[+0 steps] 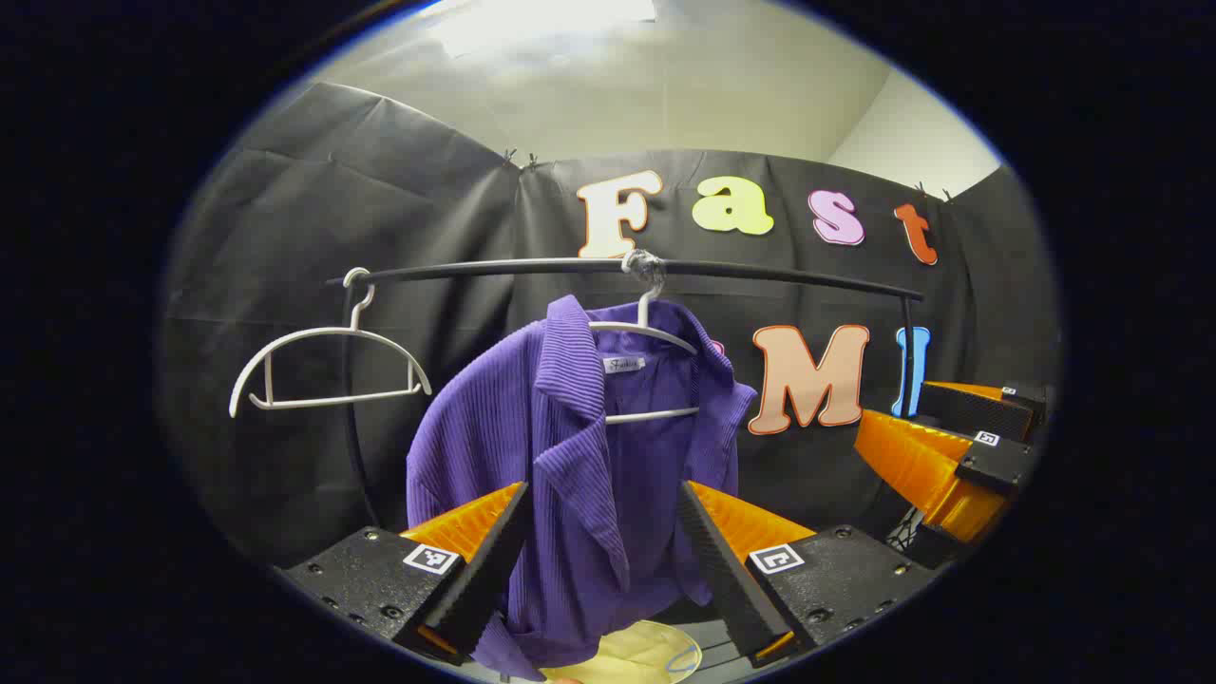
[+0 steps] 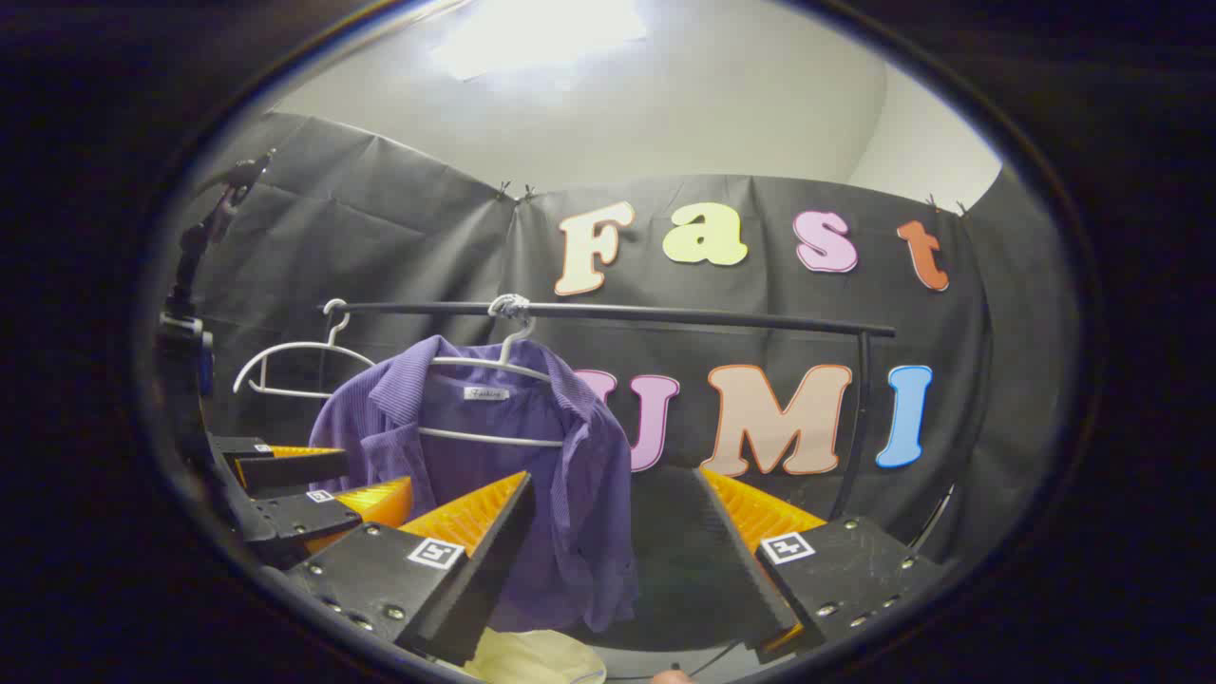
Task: Grasp the clothes on the hanger with both hands and then place them into the laundry hamper below.
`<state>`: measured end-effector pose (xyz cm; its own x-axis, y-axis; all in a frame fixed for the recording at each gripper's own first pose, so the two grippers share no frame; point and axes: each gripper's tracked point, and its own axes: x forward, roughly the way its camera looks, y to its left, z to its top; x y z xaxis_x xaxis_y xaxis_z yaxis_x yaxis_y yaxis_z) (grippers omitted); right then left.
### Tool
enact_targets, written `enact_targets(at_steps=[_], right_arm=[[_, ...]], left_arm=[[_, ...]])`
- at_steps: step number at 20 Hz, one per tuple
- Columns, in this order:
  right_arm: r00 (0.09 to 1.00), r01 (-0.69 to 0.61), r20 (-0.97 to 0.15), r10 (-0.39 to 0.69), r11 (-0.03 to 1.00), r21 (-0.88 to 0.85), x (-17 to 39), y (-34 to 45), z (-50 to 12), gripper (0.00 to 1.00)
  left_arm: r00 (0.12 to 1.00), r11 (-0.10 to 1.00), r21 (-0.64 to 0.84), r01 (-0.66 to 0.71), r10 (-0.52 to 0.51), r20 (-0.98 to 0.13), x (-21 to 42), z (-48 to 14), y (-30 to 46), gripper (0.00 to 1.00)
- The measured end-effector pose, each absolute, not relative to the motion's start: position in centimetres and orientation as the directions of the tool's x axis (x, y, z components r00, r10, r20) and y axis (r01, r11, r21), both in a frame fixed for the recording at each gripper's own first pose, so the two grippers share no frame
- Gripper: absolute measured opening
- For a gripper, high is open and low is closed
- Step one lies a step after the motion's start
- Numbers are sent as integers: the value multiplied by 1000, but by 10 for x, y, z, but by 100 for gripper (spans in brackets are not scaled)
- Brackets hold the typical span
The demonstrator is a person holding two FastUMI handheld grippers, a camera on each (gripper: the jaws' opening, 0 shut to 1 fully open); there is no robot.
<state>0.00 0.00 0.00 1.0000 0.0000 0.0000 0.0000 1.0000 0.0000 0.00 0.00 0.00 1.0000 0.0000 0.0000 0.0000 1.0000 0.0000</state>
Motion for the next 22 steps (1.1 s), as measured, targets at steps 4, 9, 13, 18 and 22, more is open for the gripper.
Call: enact_targets(at_steps=[4, 9, 13, 18, 22], right_arm=[[1000, -1, -3, 1, 1000, 6, 1, -2, -3, 98], [1000, 12, -1, -12, 1000, 19, 0, -6, -3, 98], [1000, 25, -2, -25, 1000, 15, 0, -9, -3, 95], [999, 46, -7, -46, 999, 3, 0, -13, -4, 95], [997, 70, -11, -70, 998, -1, 1, -19, -4, 95]], left_arm=[[1000, 1000, 14, -4, 4, -5, 4, -1, 1, 92], [1000, 1000, 10, -8, 8, -23, 7, -5, 1, 92], [999, 1000, 9, -14, 14, -32, 10, -9, 0, 92], [998, 999, 14, -31, 31, -47, 22, -20, 3, 92], [997, 999, 24, -45, 46, -64, 36, -29, 10, 92]])
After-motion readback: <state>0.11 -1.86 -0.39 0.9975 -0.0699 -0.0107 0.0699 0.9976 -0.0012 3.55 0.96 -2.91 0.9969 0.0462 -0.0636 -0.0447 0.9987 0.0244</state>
